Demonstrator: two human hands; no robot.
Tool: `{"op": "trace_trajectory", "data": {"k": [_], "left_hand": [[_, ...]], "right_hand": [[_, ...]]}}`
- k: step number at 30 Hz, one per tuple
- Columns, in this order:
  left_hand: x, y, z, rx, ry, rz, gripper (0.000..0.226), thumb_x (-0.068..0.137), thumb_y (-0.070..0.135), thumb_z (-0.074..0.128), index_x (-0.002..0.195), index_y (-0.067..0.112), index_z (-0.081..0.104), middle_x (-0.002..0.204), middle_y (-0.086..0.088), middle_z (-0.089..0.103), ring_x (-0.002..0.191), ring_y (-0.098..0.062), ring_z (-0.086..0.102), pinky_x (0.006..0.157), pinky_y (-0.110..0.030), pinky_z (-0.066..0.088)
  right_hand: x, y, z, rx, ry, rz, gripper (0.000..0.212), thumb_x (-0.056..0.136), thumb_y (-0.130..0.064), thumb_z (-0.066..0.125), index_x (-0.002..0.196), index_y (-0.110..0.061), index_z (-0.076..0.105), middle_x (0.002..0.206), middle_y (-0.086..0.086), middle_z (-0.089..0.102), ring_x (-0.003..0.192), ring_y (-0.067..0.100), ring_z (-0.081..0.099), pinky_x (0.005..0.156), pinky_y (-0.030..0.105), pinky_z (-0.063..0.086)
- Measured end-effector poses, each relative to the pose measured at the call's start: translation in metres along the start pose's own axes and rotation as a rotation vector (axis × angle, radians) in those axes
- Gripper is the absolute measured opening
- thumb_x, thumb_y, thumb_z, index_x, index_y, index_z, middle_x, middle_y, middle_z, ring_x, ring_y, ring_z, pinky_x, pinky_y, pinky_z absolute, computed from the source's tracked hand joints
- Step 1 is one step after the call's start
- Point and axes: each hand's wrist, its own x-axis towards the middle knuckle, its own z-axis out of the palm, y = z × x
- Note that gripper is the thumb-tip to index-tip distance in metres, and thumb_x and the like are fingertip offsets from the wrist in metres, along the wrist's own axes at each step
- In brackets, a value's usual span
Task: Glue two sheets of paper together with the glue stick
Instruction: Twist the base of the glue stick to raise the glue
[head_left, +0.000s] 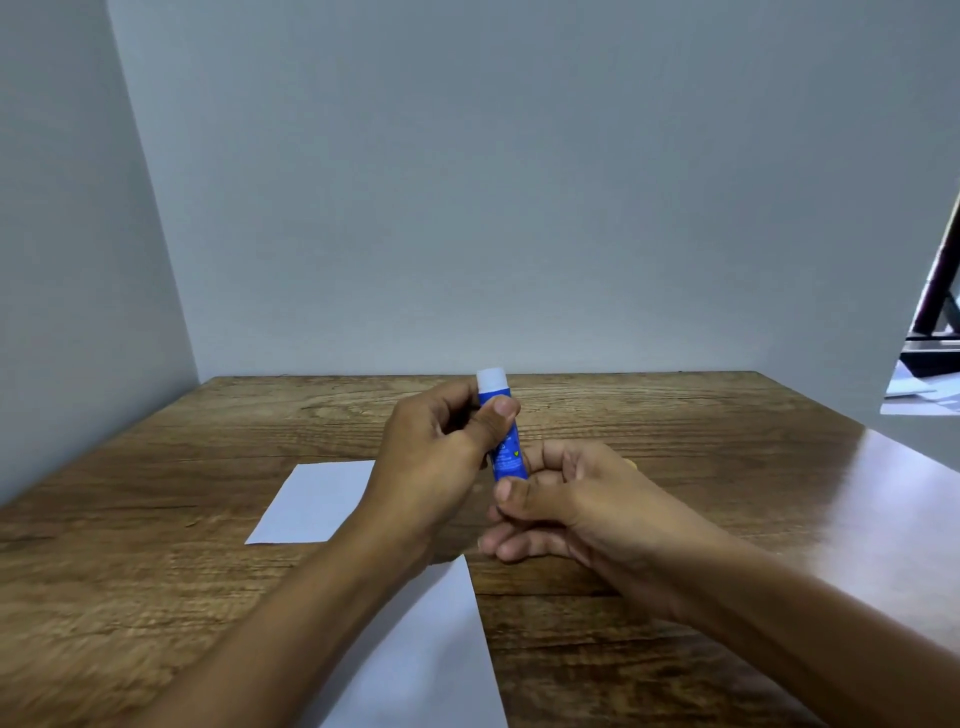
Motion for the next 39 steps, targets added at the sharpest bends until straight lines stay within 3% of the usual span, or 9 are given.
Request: {"op": "trace_trajectory", "data": {"k": [5, 10, 16, 21, 26, 30, 33, 36, 39], "left_hand": [[0.0001, -0.0007, -0.0002, -0.019, 0.003, -0.015, 0.013, 0.081, 0.015, 0.058, 0.076, 0.004, 0.065, 0.057, 0.0, 0.055, 0.044, 0.0, 0.047, 0.046, -0.013, 0.041], [0.0025, -0.0015, -0.0021, 0.015, 0.023, -0.007, 0.015, 0.081, 0.017, 0.059, 0.074, 0.005, 0.064, 0.058, -0.001, 0.053, 0.046, -0.003, 0.045, 0.048, -0.015, 0.04], [0.0022, -0.0025, -0.0027, 0.014, 0.015, -0.008, 0.013, 0.082, 0.016, 0.059, 0.074, 0.009, 0.065, 0.06, -0.001, 0.056, 0.049, -0.003, 0.048, 0.049, -0.014, 0.041], [0.0021, -0.0019, -0.002, 0.018, 0.016, 0.005, 0.016, 0.081, 0.017, 0.059, 0.074, 0.004, 0.064, 0.057, 0.001, 0.054, 0.047, -0.003, 0.045, 0.049, -0.015, 0.04], [0.0015, -0.002, -0.0019, 0.015, 0.014, 0.017, 0.015, 0.081, 0.018, 0.059, 0.073, 0.006, 0.064, 0.056, 0.004, 0.055, 0.048, -0.001, 0.046, 0.05, -0.015, 0.04], [0.0024, -0.0024, -0.0023, 0.019, 0.021, 0.009, 0.015, 0.081, 0.018, 0.059, 0.073, 0.007, 0.065, 0.054, 0.005, 0.055, 0.047, -0.002, 0.046, 0.05, -0.015, 0.04], [0.0029, -0.0025, -0.0025, 0.024, 0.024, 0.012, 0.015, 0.081, 0.018, 0.059, 0.073, 0.006, 0.064, 0.056, 0.002, 0.054, 0.047, -0.003, 0.045, 0.05, -0.016, 0.04], [0.0017, -0.0022, -0.0013, 0.024, 0.005, 0.014, 0.015, 0.082, 0.017, 0.059, 0.074, 0.005, 0.064, 0.057, 0.0, 0.054, 0.046, -0.003, 0.044, 0.048, -0.015, 0.039], [0.0009, -0.0026, -0.0006, 0.008, -0.002, 0.005, 0.016, 0.082, 0.016, 0.058, 0.075, 0.003, 0.063, 0.058, -0.001, 0.055, 0.046, -0.003, 0.046, 0.048, -0.015, 0.04]], "right_hand": [[0.0, -0.0013, -0.0026, 0.039, -0.053, 0.003, 0.005, 0.088, -0.005, 0.053, 0.084, -0.001, 0.053, 0.068, 0.012, 0.063, 0.061, 0.022, 0.068, 0.06, 0.024, 0.056], [0.0016, 0.0013, -0.0006, 0.031, -0.02, -0.004, 0.011, 0.082, -0.005, 0.061, 0.088, -0.002, 0.052, 0.067, 0.014, 0.062, 0.056, 0.02, 0.066, 0.057, 0.023, 0.056], [0.0015, -0.0013, -0.0044, 0.006, -0.028, -0.015, 0.005, 0.089, -0.006, 0.052, 0.086, -0.003, 0.051, 0.071, 0.014, 0.061, 0.058, 0.02, 0.066, 0.058, 0.024, 0.055], [0.0022, 0.0025, 0.0003, -0.091, -0.002, -0.063, 0.013, 0.082, -0.006, 0.061, 0.092, -0.003, 0.054, 0.071, 0.013, 0.06, 0.057, 0.019, 0.064, 0.057, 0.023, 0.054], [0.0006, -0.0013, -0.0012, -0.071, -0.039, -0.066, 0.008, 0.087, -0.002, 0.053, 0.08, -0.006, 0.056, 0.068, 0.013, 0.061, 0.057, 0.018, 0.065, 0.057, 0.023, 0.053], [0.0004, -0.0003, 0.0008, -0.053, -0.039, -0.057, 0.002, 0.086, -0.006, 0.056, 0.087, -0.005, 0.054, 0.072, 0.013, 0.061, 0.059, 0.021, 0.064, 0.057, 0.024, 0.053], [0.0016, 0.0025, 0.0012, -0.072, 0.004, -0.071, 0.016, 0.081, -0.007, 0.063, 0.094, -0.004, 0.053, 0.071, 0.012, 0.061, 0.059, 0.022, 0.063, 0.054, 0.022, 0.053], [0.0011, 0.0001, 0.0006, -0.103, -0.001, -0.093, 0.005, 0.083, -0.003, 0.059, 0.085, -0.007, 0.057, 0.071, 0.014, 0.059, 0.057, 0.018, 0.063, 0.055, 0.021, 0.053], [0.0009, -0.0019, -0.0028, -0.067, -0.058, -0.059, 0.011, 0.088, -0.003, 0.051, 0.08, -0.007, 0.056, 0.072, 0.014, 0.06, 0.058, 0.019, 0.064, 0.059, 0.024, 0.053]]}}
